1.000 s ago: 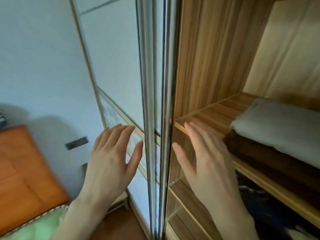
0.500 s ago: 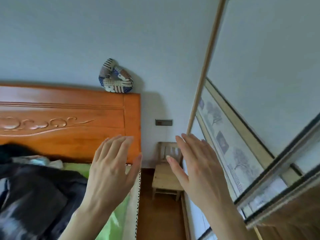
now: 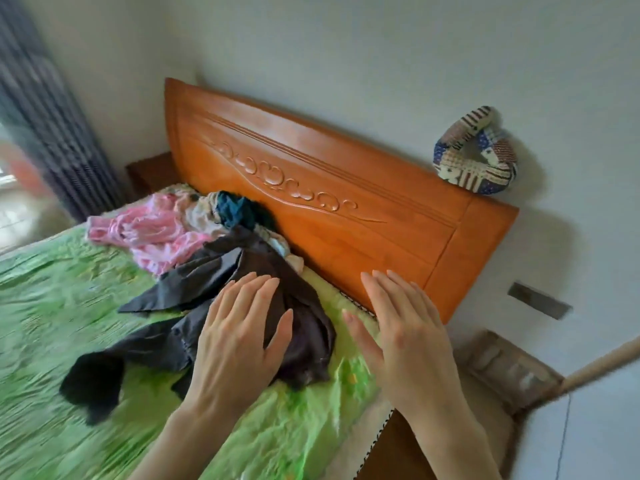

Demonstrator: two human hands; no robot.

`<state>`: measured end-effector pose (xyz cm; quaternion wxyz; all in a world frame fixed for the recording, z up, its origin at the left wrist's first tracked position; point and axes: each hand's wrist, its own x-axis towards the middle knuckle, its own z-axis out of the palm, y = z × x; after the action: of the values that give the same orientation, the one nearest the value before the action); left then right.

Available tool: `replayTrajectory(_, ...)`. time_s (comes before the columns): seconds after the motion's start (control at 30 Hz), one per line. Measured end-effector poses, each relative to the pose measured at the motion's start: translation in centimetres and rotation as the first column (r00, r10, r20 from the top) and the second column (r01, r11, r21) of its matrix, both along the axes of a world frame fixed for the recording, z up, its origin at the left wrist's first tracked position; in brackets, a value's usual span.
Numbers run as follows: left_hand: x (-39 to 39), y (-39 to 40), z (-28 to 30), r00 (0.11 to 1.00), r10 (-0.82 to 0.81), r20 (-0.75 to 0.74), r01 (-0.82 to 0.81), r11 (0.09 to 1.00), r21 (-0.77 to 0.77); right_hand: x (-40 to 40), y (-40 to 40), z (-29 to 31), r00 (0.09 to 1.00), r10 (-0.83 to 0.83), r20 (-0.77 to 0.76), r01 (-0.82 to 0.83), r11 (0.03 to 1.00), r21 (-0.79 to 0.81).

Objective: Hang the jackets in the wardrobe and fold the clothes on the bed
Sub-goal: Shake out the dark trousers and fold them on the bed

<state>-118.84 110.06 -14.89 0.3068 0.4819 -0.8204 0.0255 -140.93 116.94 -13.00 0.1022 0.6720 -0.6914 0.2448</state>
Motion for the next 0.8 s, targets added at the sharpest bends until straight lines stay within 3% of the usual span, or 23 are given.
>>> replayTrajectory(0.27, 4.6, 1.5, -2.1, 0.916, 0.401, 0.012, -0.401, 0.915, 0.035, 2.4, -6.9, -2.1, 0.918, 0.381, 0.111, -0.386, 0.922, 0.024)
replayTrajectory(0.47, 8.0, 5.1, -4.0, 0.759, 0.65, 0.031, -0.651, 0.758, 0.047, 5.5, -9.5, -4.8, 0.8, 0.561, 0.213, -0.568, 0.822, -0.031)
replayTrajectory(0.67, 12.1, 8.6, -5.3, 0.665, 0.746, 0.041, -0.746, 0.661, 0.083, 11.6, -9.0, -7.5, 0.731, 0.643, 0.228, -0.664, 0.747, 0.022)
replayTrajectory(0.8, 15.2, 8.9, -6.8, 0.678, 0.735, 0.034, -0.734, 0.672, 0.101, 16.1, -8.3, -9.6, 0.72, 0.658, 0.222, -0.681, 0.731, 0.045)
